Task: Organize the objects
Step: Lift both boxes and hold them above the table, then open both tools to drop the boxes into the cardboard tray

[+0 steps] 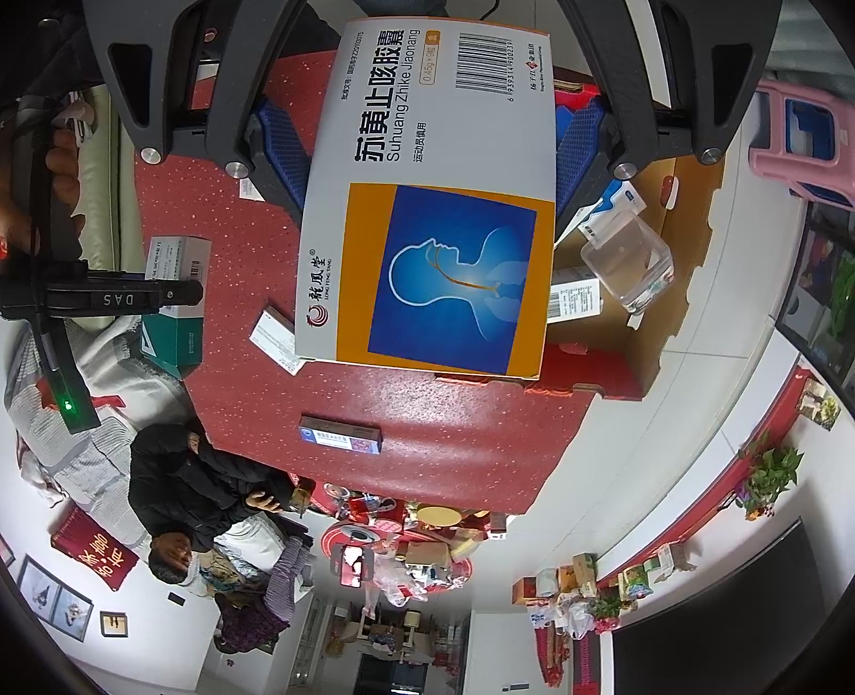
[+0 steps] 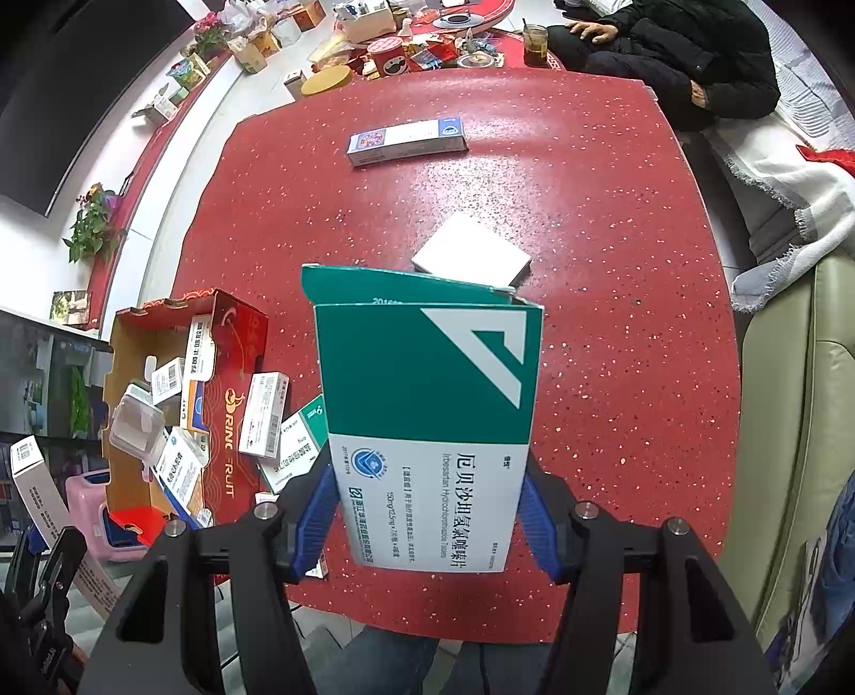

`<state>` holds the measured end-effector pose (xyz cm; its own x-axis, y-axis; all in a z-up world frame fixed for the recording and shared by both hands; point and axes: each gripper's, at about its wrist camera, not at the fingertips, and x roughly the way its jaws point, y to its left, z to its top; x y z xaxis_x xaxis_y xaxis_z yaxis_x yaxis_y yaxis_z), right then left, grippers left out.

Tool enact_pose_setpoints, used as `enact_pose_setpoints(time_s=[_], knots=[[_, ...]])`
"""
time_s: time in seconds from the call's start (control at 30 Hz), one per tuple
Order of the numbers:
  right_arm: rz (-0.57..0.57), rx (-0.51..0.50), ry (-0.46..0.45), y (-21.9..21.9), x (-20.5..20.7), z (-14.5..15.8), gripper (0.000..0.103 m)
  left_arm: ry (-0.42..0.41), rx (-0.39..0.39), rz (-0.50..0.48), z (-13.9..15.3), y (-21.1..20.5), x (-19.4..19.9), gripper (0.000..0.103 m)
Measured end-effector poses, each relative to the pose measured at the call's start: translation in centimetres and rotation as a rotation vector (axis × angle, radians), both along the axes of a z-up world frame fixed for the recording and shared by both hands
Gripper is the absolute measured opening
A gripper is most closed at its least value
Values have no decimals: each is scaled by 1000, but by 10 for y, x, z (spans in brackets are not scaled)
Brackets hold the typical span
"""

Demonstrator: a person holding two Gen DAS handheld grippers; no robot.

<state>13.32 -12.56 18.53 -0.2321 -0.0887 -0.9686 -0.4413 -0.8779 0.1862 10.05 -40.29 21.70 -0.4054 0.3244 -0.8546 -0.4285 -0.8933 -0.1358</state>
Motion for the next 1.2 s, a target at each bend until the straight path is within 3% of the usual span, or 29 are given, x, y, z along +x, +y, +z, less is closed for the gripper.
enact_pose_setpoints(time_s=[0.43,0.9,1.13,1.2], knots=[[98,-25,4,-23,-17,-3,60,-11,-14,82,-4,-22,0,83],[475,-130,83,-151,-94,16,61,-52,-46,264,-20,-73,-25,83],[582,-148,32,-202,-131,-9,62,-82,-76,321,-41,-81,-44,83],[620,-209,-24,-210,-142,-27,70,-99,-87,322,-52,-81,-50,84]])
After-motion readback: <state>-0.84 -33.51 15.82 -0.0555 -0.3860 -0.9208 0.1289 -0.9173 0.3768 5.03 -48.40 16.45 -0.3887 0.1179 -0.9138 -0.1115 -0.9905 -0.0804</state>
